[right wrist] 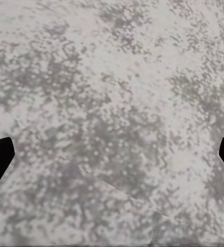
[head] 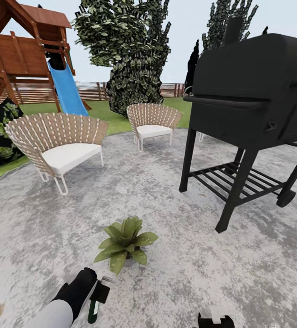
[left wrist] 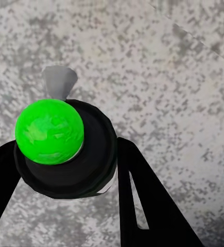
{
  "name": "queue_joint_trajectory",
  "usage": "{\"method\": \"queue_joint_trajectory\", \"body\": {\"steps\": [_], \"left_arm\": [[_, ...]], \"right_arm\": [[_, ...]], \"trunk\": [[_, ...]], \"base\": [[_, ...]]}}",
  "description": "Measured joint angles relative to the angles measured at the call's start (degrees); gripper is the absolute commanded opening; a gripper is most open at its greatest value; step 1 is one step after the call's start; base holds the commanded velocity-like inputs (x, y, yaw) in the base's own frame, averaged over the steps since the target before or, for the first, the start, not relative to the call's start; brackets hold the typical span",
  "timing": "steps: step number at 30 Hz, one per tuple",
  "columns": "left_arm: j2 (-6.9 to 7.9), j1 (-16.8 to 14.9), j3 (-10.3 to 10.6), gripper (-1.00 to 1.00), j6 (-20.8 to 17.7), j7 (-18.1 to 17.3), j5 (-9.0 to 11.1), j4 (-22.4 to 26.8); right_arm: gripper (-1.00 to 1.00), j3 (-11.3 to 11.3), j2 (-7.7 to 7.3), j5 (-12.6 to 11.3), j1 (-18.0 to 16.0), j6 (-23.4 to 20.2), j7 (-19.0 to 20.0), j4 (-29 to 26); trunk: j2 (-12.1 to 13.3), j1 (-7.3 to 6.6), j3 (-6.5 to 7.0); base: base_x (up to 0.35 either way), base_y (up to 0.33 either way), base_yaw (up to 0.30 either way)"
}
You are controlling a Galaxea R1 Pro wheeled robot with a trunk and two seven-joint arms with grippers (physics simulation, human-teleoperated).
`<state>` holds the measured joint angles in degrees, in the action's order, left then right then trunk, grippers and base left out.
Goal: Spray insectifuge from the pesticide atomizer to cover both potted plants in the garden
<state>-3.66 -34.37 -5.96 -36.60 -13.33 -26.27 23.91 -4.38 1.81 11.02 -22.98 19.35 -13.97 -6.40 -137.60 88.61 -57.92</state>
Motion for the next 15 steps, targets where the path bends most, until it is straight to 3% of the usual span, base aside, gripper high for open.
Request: {"method": "queue_joint_trajectory", "body": {"steps": [8,15], "left_arm": [[0.10,0.0,-0.3,-1.00,-0.1,0.0,0.1,-0.4],[-0.01,-0.1,-0.3,-1.00,-0.2,0.0,0.2,-0.5]], "right_arm": [[1.00,0.0,-0.05,0.0,0.0,0.0,0.0,0.0],[1.00,-0.1,-0.17,0.0,0.0,0.0,0.1,0.0]], "trunk": [[0.0,0.02,0.00],[0.0,-0.01,0.00]], "base": [[-0.122,0.176,-0.069],[0.051,0.295,0.000]]}}
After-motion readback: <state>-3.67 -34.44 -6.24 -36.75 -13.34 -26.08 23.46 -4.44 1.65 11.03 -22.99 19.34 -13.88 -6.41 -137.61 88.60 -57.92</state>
